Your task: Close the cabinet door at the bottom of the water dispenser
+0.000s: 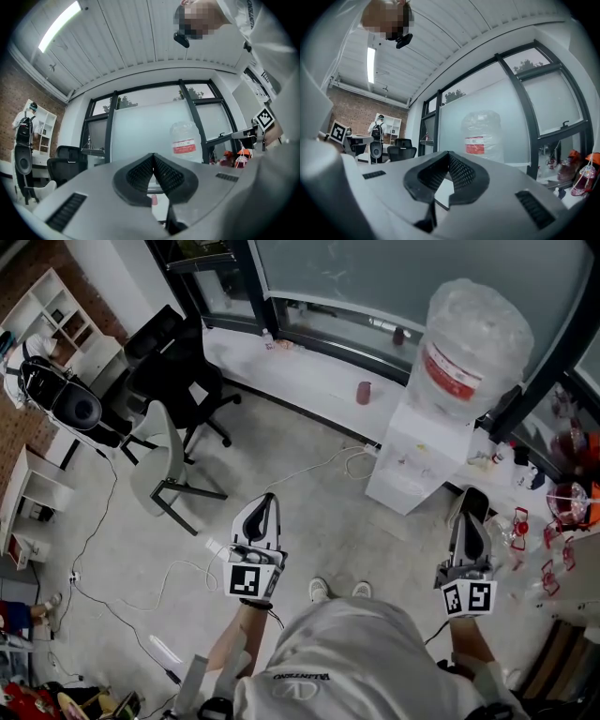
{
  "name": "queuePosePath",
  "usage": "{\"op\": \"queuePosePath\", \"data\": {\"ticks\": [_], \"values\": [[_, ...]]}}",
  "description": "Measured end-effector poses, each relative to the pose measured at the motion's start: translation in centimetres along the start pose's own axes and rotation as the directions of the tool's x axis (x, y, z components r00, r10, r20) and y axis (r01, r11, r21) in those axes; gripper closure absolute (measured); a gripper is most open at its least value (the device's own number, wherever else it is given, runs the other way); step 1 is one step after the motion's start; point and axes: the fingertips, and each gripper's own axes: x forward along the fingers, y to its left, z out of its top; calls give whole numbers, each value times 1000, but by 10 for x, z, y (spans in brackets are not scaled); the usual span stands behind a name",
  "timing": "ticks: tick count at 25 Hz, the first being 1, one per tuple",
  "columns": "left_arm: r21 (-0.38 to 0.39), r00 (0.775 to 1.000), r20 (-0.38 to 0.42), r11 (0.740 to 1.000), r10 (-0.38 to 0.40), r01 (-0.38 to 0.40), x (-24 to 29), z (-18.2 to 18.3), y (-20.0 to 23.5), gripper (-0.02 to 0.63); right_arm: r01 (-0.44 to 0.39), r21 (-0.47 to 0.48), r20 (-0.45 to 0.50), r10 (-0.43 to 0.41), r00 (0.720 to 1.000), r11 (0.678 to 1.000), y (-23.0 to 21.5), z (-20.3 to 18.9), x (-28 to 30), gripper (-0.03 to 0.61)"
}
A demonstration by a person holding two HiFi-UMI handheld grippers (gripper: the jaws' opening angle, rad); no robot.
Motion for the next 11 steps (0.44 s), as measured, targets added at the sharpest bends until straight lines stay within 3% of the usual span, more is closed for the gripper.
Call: {"op": "queuePosePath", "data": {"ticks": [11], "values": [[-13,999,42,1000,-3,4,3,12,7,606,20,0,10,-20,1000,1000,6,4,-3,563]]}}
